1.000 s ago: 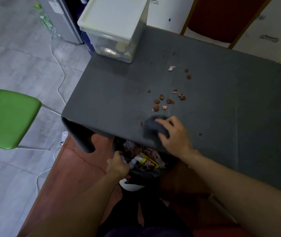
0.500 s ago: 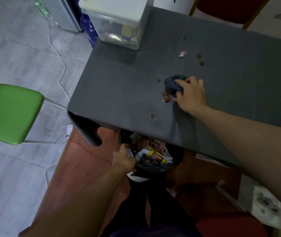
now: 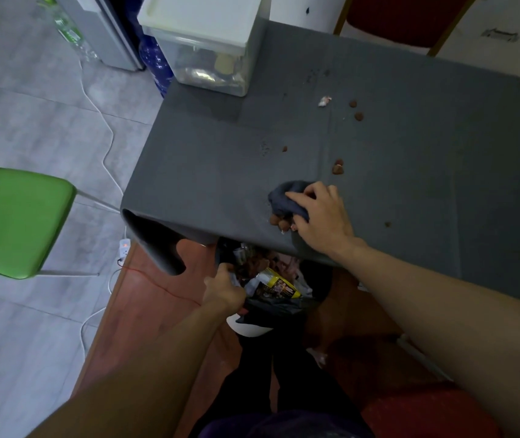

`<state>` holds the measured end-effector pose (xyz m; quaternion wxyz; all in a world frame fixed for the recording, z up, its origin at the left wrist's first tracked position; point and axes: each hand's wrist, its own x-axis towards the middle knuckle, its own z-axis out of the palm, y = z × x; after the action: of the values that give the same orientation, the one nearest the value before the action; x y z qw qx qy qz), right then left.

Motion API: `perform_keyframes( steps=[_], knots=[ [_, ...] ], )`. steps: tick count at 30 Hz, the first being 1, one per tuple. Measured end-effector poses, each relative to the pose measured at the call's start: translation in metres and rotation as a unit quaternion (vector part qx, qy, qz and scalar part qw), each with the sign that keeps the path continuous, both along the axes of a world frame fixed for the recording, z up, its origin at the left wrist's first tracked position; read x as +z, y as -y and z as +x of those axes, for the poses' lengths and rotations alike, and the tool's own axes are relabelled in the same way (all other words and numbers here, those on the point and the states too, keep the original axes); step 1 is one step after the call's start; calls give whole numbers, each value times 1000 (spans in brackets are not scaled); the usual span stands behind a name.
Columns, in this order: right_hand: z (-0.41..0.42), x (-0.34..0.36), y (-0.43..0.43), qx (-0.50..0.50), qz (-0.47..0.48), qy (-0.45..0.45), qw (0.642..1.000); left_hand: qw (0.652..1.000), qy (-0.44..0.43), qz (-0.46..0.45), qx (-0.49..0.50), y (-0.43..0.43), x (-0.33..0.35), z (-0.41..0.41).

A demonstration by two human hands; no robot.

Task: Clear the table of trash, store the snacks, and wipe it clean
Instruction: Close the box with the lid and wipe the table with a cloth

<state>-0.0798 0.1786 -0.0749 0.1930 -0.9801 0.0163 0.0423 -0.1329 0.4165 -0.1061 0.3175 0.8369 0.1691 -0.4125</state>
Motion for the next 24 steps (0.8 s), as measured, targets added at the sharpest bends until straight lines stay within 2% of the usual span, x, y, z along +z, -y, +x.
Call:
perform_keyframes(
  steps=[18, 24],
  knots=[
    [-89, -6, -44, 94, 1, 10, 996, 1000, -2, 0, 2, -7, 2, -6],
    [-94, -7, -50, 70, 17, 17, 997, 1000, -4, -2, 0, -7, 2, -4]
  ],
)
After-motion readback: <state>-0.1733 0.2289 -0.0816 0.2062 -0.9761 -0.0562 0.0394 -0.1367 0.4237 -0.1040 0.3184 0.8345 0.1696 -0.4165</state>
